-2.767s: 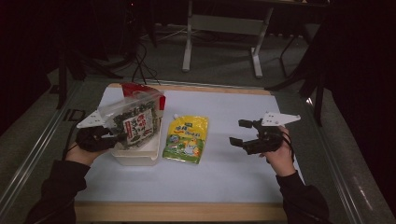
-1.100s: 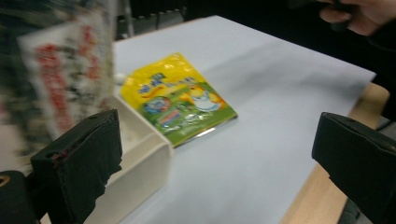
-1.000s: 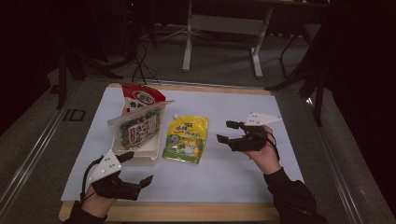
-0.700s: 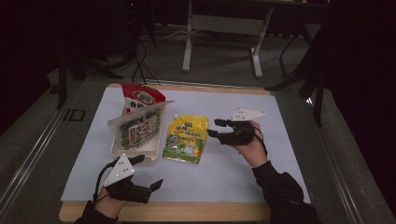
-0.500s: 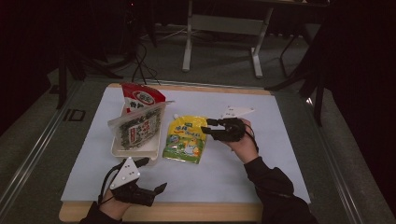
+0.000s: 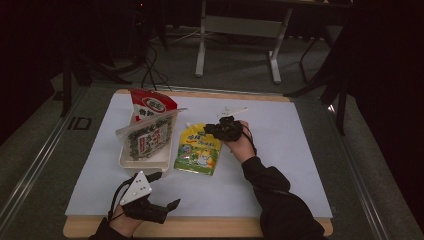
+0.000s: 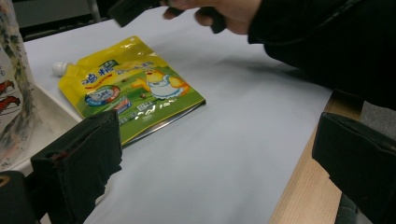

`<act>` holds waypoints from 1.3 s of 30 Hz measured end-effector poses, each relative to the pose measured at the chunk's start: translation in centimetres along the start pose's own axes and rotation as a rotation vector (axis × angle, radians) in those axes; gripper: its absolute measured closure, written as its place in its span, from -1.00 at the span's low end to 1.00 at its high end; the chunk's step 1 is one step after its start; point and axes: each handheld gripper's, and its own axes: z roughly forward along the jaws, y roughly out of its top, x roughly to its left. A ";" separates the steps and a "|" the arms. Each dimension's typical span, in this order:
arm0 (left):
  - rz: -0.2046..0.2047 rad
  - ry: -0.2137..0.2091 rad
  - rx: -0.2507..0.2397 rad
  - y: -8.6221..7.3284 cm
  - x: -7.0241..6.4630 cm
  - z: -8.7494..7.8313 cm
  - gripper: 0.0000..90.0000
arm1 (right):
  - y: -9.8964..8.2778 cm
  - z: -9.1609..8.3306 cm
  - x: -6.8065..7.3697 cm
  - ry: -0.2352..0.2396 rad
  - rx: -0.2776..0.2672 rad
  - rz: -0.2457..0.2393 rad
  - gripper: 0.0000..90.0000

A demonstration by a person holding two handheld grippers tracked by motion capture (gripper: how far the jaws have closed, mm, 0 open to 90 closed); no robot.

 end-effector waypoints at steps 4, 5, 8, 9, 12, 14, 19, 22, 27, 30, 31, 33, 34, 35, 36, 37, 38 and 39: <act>0.012 -0.002 0.001 -0.1 -0.2 0.1 -0.94 | 0.3 1.6 -0.4 -0.013 0.020 0.018 0.92; 0.017 0.000 -0.002 -0.1 -0.2 0.1 -0.94 | 0.4 2.0 -0.5 -0.016 0.025 0.020 0.93; 0.016 -0.005 -0.004 -0.1 -0.2 0.1 -0.94 | 0.6 3.0 -0.7 -0.027 0.031 0.027 0.99; 0.014 -0.004 -0.004 -0.1 -0.2 0.1 -0.94 | 0.7 3.4 -0.7 -0.027 0.034 0.032 1.00; 0.016 -0.006 -0.009 -0.1 -0.3 0.0 -0.94 | 0.9 4.1 -0.8 -0.035 0.038 0.034 1.00; 0.020 -0.007 -0.007 -0.1 -0.4 0.0 -0.94 | 1.2 5.3 -0.9 -0.047 0.051 0.038 1.00; 0.029 -0.010 -0.001 -0.2 -0.5 0.0 -0.94 | 1.5 6.7 -1.2 -0.068 0.069 0.045 1.00; 0.035 -0.014 -0.004 -0.2 -0.6 0.0 -0.94 | 1.8 8.2 -1.7 -0.086 0.089 0.058 1.00; 0.030 -0.016 -0.007 -0.2 -0.6 -0.1 -0.94 | 1.9 9.6 -2.5 -0.106 0.126 0.086 1.00; 0.029 -0.017 -0.009 -0.2 -0.5 -0.2 -0.94 | 1.9 10.3 -2.9 -0.102 0.136 0.099 1.00; 0.028 -0.018 -0.011 -0.2 -0.5 -0.2 -0.94 | 1.9 10.4 -3.0 -0.097 0.140 0.101 1.00; 0.029 -0.017 -0.011 -0.2 -0.5 -0.3 -0.94 | 1.9 10.8 -3.1 -0.098 0.155 0.102 1.00; 0.027 -0.017 -0.011 -0.2 -0.5 -0.3 -0.94 | 1.9 10.9 -3.2 -0.095 0.159 0.110 1.00; 0.026 -0.018 -0.010 -0.2 -0.4 -0.2 -0.94 | 1.8 11.1 -3.3 -0.091 0.167 0.118 1.00; 0.025 -0.019 -0.009 -0.3 -0.4 -0.2 -0.94 | 1.7 11.3 -3.3 -0.092 0.183 0.115 1.00; 0.028 -0.018 -0.006 -0.3 -0.4 -0.2 -0.94 | 1.7 11.4 -3.3 -0.096 0.187 0.114 1.00; 0.026 -0.017 -0.005 -0.3 -0.4 -0.2 -0.94 | 1.7 11.3 -3.4 -0.088 0.190 0.122 1.00; 0.023 -0.020 -0.005 -0.3 -0.4 -0.2 -0.94 | 1.7 11.3 -3.3 -0.082 0.191 0.125 1.00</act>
